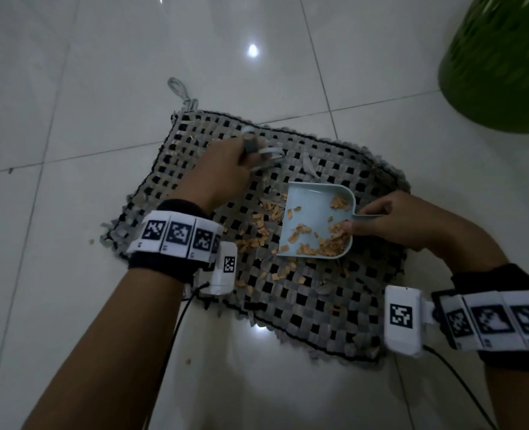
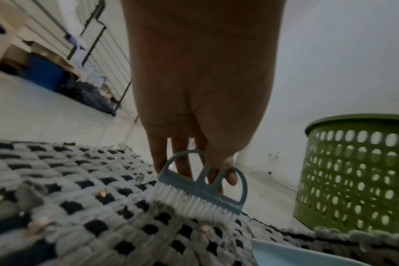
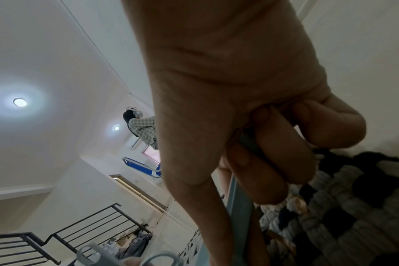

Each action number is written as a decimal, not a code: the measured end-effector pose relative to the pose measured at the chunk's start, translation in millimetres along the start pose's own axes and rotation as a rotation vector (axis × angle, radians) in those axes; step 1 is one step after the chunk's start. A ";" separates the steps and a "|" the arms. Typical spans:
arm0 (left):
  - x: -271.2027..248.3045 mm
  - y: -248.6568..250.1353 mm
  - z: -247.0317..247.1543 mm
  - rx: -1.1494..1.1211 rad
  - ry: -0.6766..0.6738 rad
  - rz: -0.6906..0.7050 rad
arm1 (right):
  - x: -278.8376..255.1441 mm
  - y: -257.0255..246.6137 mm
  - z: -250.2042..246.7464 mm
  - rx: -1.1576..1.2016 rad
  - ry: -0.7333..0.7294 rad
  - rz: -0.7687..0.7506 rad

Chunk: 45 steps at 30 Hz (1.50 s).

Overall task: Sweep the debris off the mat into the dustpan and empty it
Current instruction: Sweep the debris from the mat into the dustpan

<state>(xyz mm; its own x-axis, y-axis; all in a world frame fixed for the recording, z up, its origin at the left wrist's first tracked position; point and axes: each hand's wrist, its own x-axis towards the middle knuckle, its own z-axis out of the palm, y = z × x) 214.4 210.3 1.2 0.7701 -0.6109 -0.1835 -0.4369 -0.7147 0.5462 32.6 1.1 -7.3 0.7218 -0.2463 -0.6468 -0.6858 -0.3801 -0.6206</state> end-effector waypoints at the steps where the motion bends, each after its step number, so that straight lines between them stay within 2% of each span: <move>1: -2.7 -0.1 0.4 0.028 -0.047 -0.015 | 0.2 0.1 -0.3 0.003 0.003 -0.005; 5: -18.3 -9.3 -12.8 0.051 -0.286 -0.013 | -2.1 4.1 -6.4 0.028 0.015 -0.002; 7: -25.0 -13.0 -24.7 -0.007 -0.336 -0.004 | -1.2 9.5 -11.6 0.017 0.025 -0.001; 9: -28.4 -19.7 -32.5 -0.071 -0.215 0.010 | -1.0 13.4 -16.4 0.022 0.035 0.005; 12: -25.2 -36.5 -32.9 -0.115 0.157 -0.047 | -0.9 16.2 -20.9 0.064 0.041 -0.002; 14: -24.2 -45.8 -29.8 -0.126 0.331 -0.097 | -1.3 14.9 -19.4 0.089 0.032 -0.021; 16: -25.4 -52.0 -26.7 -0.159 0.437 -0.139 | -2.0 12.5 -17.3 0.098 0.006 -0.045; 19: -26.3 -61.2 -22.5 -0.202 0.526 -0.205 | -1.9 5.1 -11.6 0.108 -0.037 -0.094; 25: -17.9 -63.3 -12.7 -0.152 0.488 -0.196 | 15.4 -18.3 31.6 0.106 0.088 -0.196; 29: -24.2 -76.1 -15.8 -0.121 0.523 -0.285 | 26.2 -42.0 71.2 0.017 0.104 -0.266; 32: -36.7 -75.7 -13.3 0.005 0.423 -0.281 | 31.6 -49.9 85.9 -0.068 0.104 -0.233; 35: -52.6 -55.8 -2.5 0.111 0.324 -0.183 | 34.0 -50.7 86.3 -0.077 0.095 -0.220; 38: -69.6 -39.1 8.1 0.092 0.208 -0.086 | 34.3 -52.5 76.9 -0.057 0.064 -0.211; 41: -77.9 -35.7 0.1 -0.002 0.130 -0.105 | 35.0 -54.7 67.0 -0.096 0.030 -0.205; 43: -78.8 -41.1 -11.4 -0.102 0.200 -0.136 | 37.4 -53.2 63.9 -0.098 0.005 -0.216; 45: -77.1 -51.3 -18.3 -0.113 0.357 -0.184 | 38.1 -51.9 63.8 -0.091 -0.001 -0.217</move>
<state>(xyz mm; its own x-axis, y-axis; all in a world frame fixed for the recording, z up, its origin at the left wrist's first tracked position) 186.0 300.3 2.3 0.9520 -0.3062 -0.0023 -0.2387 -0.7466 0.6209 89.8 68.3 -28.0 0.8516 -0.1493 -0.5025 -0.5030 -0.5029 -0.7029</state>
